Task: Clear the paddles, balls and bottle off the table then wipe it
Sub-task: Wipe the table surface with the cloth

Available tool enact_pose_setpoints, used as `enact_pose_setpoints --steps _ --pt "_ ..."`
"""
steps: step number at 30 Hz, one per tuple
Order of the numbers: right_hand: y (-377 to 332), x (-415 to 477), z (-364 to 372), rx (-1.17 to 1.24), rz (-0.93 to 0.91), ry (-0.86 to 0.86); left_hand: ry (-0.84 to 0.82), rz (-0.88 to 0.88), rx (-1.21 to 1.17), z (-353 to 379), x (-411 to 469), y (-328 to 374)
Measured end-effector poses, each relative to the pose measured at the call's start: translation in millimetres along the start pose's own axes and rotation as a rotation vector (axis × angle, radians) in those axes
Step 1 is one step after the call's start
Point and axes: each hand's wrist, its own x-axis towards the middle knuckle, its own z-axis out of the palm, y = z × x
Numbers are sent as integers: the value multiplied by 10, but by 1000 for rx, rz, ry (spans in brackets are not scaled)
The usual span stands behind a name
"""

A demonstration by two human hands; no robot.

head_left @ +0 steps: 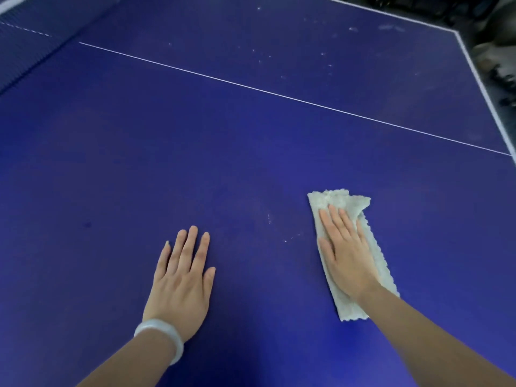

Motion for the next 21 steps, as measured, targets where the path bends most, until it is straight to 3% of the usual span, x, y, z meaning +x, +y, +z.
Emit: enact_pose_setpoints --steps 4,8,11,14,17,19,21 --pt "550 217 -184 44 392 110 -13 0 -5 -23 -9 1" --pt "568 915 -331 7 489 61 -25 -7 7 -33 3 20" --pt "-30 1070 -165 -11 230 7 -31 -15 8 -40 2 17" --pt "-657 795 46 -96 -173 -36 -41 -21 4 -49 2 18" --pt "-776 239 128 -137 -566 -144 -45 -23 6 -38 4 13" --pt "-473 76 60 -138 -635 -169 -53 -25 -2 -32 14 7" --pt "-99 133 -43 -155 -429 -82 -61 -27 -1 -16 15 5"
